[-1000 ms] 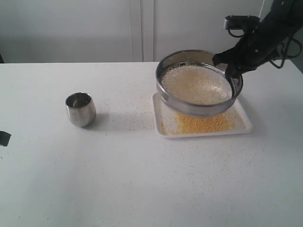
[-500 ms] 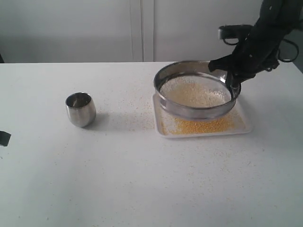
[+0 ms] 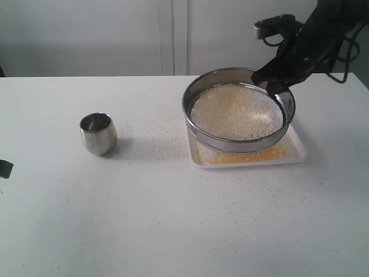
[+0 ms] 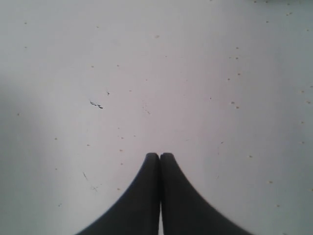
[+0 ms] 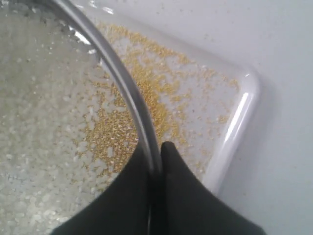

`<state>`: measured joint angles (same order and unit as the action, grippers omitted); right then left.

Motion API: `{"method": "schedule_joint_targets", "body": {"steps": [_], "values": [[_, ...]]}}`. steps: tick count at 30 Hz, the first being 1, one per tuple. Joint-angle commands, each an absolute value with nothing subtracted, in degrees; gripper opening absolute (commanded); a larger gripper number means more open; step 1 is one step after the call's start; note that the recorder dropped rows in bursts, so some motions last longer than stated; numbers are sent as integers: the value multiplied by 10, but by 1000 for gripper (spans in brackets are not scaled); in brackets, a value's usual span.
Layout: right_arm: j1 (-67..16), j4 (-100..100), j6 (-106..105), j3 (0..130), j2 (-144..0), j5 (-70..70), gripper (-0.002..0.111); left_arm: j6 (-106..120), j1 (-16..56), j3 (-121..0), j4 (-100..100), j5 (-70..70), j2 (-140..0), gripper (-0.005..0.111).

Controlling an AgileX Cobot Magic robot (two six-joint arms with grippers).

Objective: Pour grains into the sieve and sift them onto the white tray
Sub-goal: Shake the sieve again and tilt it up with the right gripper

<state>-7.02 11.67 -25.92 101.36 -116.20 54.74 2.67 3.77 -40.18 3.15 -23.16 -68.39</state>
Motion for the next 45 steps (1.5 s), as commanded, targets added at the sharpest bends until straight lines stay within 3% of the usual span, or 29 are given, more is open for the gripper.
{"method": "schedule_joint_targets", "body": {"steps": [1, 8, 22, 32, 45], "values": [[-66, 134, -265, 1002, -1108, 466, 0, 26, 36, -399, 33, -236, -679, 0], [-66, 135, -266, 878, -1021, 293, 0, 26, 36, -399, 33, -236, -679, 0], [-74, 139, -269, 729, -925, 176, 0, 26, 36, -399, 33, -236, -679, 0], [-74, 139, -269, 725, -925, 195, 0, 26, 36, -399, 33, -236, -679, 0], [-82, 146, -306, 726, -924, 416, 0, 26, 36, -399, 33, -236, -679, 0]]}}
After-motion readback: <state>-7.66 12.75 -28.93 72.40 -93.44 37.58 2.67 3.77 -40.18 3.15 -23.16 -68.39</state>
